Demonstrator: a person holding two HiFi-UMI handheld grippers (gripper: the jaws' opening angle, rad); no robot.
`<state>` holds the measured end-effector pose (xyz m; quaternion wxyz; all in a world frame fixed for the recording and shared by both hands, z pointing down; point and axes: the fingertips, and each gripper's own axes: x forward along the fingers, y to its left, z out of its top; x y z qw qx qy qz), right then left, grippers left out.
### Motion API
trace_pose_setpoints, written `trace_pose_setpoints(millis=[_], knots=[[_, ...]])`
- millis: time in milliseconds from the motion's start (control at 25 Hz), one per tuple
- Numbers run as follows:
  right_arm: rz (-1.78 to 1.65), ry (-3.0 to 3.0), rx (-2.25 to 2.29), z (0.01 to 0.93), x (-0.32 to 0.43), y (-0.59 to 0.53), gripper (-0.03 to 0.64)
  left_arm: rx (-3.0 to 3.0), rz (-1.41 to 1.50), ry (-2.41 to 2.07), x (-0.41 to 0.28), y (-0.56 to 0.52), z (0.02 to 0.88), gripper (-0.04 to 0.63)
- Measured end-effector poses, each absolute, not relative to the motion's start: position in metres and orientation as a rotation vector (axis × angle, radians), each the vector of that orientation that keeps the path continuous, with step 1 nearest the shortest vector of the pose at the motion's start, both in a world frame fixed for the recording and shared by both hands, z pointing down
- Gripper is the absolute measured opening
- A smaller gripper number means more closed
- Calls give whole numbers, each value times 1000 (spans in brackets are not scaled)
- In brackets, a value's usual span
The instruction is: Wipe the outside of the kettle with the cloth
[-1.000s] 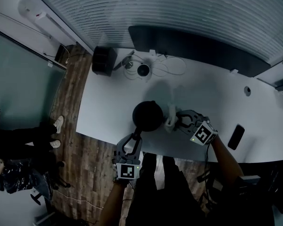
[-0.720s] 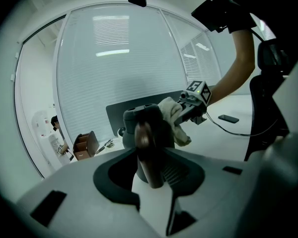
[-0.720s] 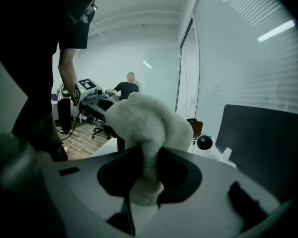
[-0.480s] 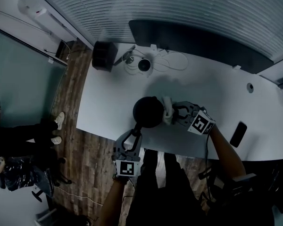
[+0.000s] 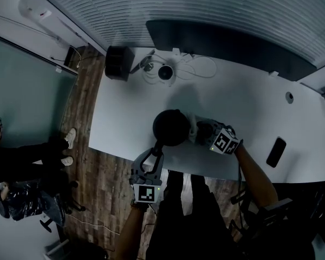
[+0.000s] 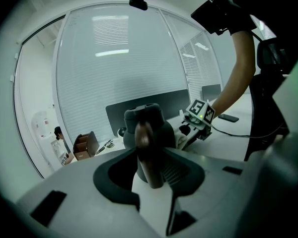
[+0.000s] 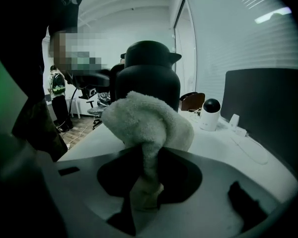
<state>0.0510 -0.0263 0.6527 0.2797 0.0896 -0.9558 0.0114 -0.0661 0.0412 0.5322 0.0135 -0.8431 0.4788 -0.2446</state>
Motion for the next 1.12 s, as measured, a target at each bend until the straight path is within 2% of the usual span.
trace_pose_setpoints(millis=[120,280,440,1120], knots=[[14,-2560,252,643,58,-26,95,-2630,-772,1488,-66,43,533,120],[-84,-2620,298,584,75,-42,95,-2638,-783,1476,-67,44,534,120],[-175,-2651,263,551,63,-65,95,-2671,-808,1506,-70,51,547,120],[23,-2565,248,644,49,-53,95,-2640,-774,1475,-67,42,534,120]])
